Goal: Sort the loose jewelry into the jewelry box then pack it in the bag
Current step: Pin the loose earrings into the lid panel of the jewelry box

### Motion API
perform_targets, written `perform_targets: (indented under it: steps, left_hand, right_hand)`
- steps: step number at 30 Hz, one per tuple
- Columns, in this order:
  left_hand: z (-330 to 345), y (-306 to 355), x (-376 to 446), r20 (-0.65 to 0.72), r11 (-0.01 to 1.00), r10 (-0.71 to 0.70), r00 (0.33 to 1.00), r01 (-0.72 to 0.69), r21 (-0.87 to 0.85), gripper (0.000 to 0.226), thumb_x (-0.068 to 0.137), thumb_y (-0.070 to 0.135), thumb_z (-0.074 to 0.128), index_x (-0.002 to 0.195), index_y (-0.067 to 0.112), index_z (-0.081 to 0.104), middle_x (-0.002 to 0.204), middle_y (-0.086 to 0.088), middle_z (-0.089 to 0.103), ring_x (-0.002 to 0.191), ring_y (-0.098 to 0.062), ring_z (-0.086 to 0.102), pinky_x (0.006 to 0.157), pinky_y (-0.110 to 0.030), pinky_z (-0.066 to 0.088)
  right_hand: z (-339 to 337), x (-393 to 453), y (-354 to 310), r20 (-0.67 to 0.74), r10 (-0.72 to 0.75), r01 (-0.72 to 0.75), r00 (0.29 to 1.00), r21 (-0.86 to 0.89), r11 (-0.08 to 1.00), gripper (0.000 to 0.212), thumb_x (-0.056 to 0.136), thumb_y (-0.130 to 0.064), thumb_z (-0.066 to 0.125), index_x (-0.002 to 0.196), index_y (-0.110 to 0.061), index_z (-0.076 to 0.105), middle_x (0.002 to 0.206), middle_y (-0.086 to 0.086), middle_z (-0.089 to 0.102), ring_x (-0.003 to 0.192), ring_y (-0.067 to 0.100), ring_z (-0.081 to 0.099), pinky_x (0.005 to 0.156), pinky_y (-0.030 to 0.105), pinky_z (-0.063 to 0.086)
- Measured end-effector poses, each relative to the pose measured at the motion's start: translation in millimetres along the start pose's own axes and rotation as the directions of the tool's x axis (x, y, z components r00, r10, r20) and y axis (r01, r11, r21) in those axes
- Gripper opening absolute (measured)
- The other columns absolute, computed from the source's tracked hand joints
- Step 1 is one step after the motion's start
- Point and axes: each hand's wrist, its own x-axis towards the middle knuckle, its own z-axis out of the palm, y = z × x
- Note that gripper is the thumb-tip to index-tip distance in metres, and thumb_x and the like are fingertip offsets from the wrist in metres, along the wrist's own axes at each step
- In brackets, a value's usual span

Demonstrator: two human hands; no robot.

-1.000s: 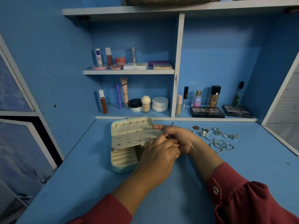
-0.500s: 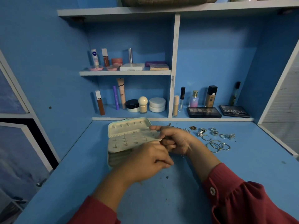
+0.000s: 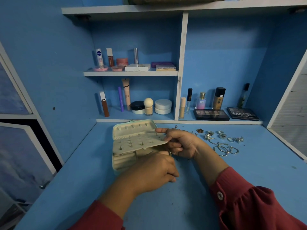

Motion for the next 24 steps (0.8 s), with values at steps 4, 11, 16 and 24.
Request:
perform_targets:
  steps: [4,11,16,24]
  left_hand:
    - [0.3,2.1,0.1,-0.003,1.0,0.01,1.0,-0.01,0.008,0.021,0.089,0.03,0.064,0.108,0.025,0.073,0.104,0.01,0.065,0.1,-0.005,0.048,0.086,-0.026,0.041]
    - [-1.3,-3.1,-0.6,0.013,0.99,-0.027,1.0,0.029,-0.137,0.018,0.085,0.022,0.069,0.103,0.022,0.075,0.098,0.011,0.066,0.096,0.0,0.049,0.089,-0.027,0.043]
    - [2.0,-4.0,0.1,0.024,0.995,0.007,1.0,-0.005,-0.096,0.012,0.082,0.027,0.07,0.093,0.025,0.076,0.092,0.013,0.066,0.09,0.001,0.046,0.085,-0.032,0.045]
    - [0.3,2.5,-0.2,-0.045,0.999,0.042,0.998,-0.041,0.019,0.012,0.089,0.029,0.058,0.091,0.025,0.069,0.086,0.016,0.055,0.084,0.005,0.038,0.081,-0.02,0.037]
  right_hand:
    - [-0.1,0.0,0.0,-0.002,-0.003,0.004,1.0,0.009,1.0,0.044,0.086,0.007,0.036,0.124,-0.013,0.047,0.047,-0.006,0.03,0.029,0.001,0.022,0.028,0.012,0.015]
    - [0.4,-1.1,-0.5,0.0,-0.007,0.007,1.0,-0.001,1.0,0.043,0.086,0.007,0.036,0.123,-0.013,0.046,0.048,-0.006,0.03,0.029,0.001,0.023,0.029,0.012,0.014]
    - [0.8,-1.4,0.0,-0.007,-0.006,0.006,1.0,-0.005,1.0,0.045,0.086,0.007,0.036,0.125,-0.013,0.046,0.046,-0.007,0.031,0.029,0.001,0.023,0.03,0.012,0.013]
    - [1.1,-1.8,-0.4,0.009,-0.005,0.005,1.0,0.01,1.0,0.045,0.086,0.008,0.035,0.125,-0.013,0.044,0.046,-0.007,0.033,0.029,0.001,0.023,0.028,0.012,0.015]
